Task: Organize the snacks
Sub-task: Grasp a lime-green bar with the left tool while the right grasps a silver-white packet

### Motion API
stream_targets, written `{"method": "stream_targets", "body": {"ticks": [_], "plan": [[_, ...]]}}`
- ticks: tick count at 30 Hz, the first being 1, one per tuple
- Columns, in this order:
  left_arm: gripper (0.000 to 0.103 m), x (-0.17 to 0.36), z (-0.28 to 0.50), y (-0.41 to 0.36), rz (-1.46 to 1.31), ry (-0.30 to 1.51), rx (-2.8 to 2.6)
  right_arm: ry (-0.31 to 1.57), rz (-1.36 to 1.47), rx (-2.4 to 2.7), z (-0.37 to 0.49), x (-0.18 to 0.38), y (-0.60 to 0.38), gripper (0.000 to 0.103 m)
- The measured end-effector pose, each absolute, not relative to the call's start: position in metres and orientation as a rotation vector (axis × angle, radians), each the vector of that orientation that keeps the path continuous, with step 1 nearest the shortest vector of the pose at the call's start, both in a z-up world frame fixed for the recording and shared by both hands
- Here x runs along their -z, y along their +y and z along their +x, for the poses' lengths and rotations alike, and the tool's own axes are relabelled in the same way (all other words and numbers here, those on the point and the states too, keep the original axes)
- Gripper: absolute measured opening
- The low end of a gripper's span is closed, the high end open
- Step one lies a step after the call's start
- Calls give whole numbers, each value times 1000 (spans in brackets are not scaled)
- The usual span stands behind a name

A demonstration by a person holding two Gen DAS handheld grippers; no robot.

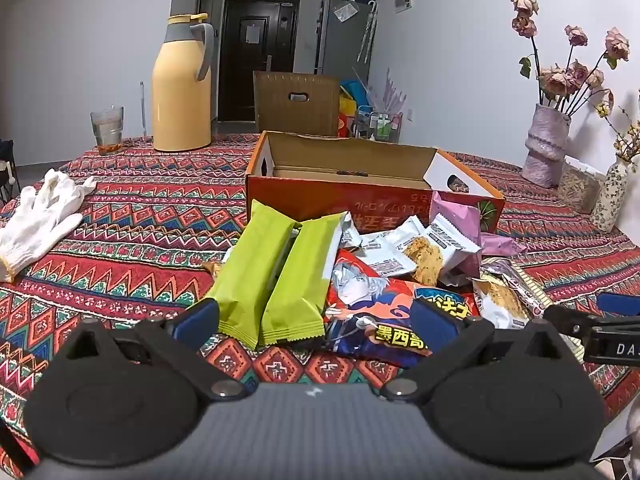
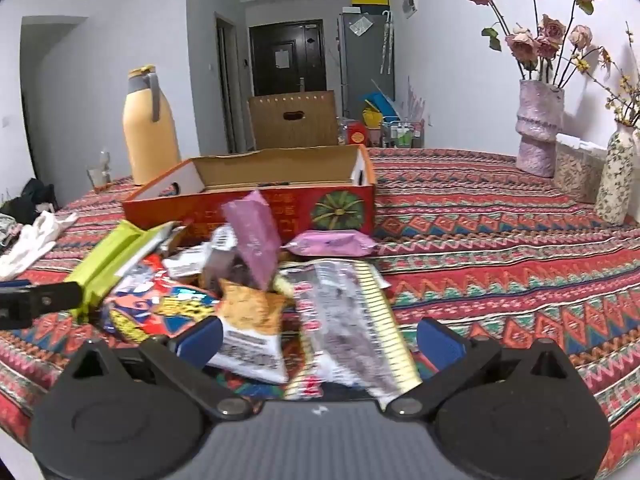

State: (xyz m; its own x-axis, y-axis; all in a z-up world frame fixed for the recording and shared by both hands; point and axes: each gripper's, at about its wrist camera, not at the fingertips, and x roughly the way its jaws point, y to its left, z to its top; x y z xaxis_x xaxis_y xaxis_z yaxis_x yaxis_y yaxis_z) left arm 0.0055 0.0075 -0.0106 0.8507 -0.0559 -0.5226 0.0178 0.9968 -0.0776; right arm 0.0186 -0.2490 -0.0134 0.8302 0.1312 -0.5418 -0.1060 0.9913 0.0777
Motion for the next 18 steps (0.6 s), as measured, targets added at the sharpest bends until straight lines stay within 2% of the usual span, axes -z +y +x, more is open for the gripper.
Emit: {"method": "stream_targets", "body": {"ticks": [7,9,18], "plan": [[103,12,9,9,-75,560,26,658,-24,-146,41,21,-254,92],[103,13,10,10,-76,562,21,658,-18,-158,57,28,-250,85],[103,15,14,14,-86,573,8,757,-9,-169,79,42,-252,79]]}}
